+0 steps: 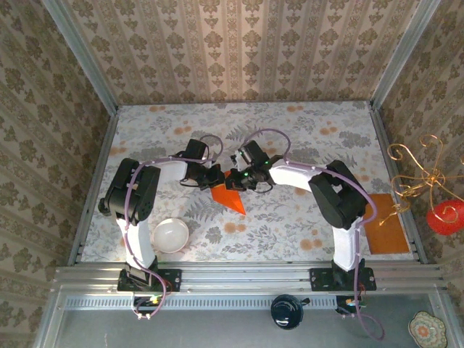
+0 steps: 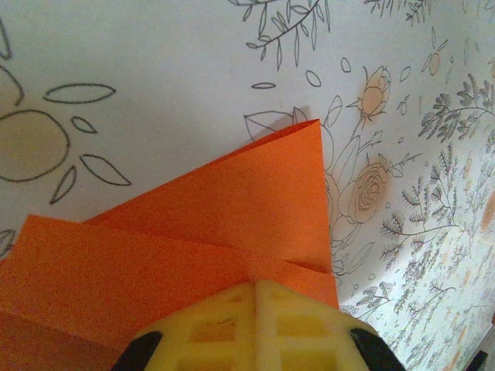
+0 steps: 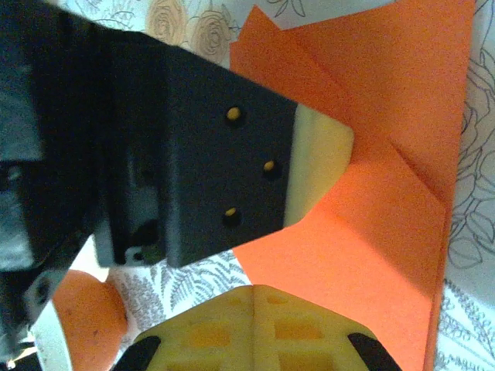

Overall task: Fold a paper plane with a square sheet of paper (pick it up from the middle)
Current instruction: Fourth fold the wing at the center of the table, then pick up the paper from the center of the table.

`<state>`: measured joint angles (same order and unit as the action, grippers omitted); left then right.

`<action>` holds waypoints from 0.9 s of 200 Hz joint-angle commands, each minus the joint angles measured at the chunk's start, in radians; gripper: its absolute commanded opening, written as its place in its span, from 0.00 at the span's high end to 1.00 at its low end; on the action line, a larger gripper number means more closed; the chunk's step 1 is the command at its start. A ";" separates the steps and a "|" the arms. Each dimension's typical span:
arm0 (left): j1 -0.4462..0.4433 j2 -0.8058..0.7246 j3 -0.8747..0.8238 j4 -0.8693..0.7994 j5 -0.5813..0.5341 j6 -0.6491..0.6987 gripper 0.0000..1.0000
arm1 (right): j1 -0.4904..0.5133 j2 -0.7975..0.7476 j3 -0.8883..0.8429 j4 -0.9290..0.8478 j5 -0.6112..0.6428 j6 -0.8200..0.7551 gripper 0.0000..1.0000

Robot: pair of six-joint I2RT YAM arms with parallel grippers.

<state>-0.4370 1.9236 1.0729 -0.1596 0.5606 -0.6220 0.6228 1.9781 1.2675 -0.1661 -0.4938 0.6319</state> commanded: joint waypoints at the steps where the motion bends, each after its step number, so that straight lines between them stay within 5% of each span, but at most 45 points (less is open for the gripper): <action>1: 0.006 0.031 -0.026 -0.031 -0.044 -0.011 1.00 | 0.009 0.058 0.042 -0.080 0.016 -0.039 0.96; 66: 0.010 0.045 -0.030 -0.041 -0.060 -0.010 1.00 | 0.012 0.069 -0.019 -0.091 0.011 -0.063 0.97; 180: 0.034 0.055 -0.018 -0.058 -0.060 0.008 1.00 | 0.004 -0.229 -0.422 -0.061 0.021 -0.098 0.96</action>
<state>-0.4236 1.9301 1.0676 -0.1505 0.5846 -0.6281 0.6292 1.8038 0.9237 -0.1806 -0.4965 0.5453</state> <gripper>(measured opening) 0.065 0.067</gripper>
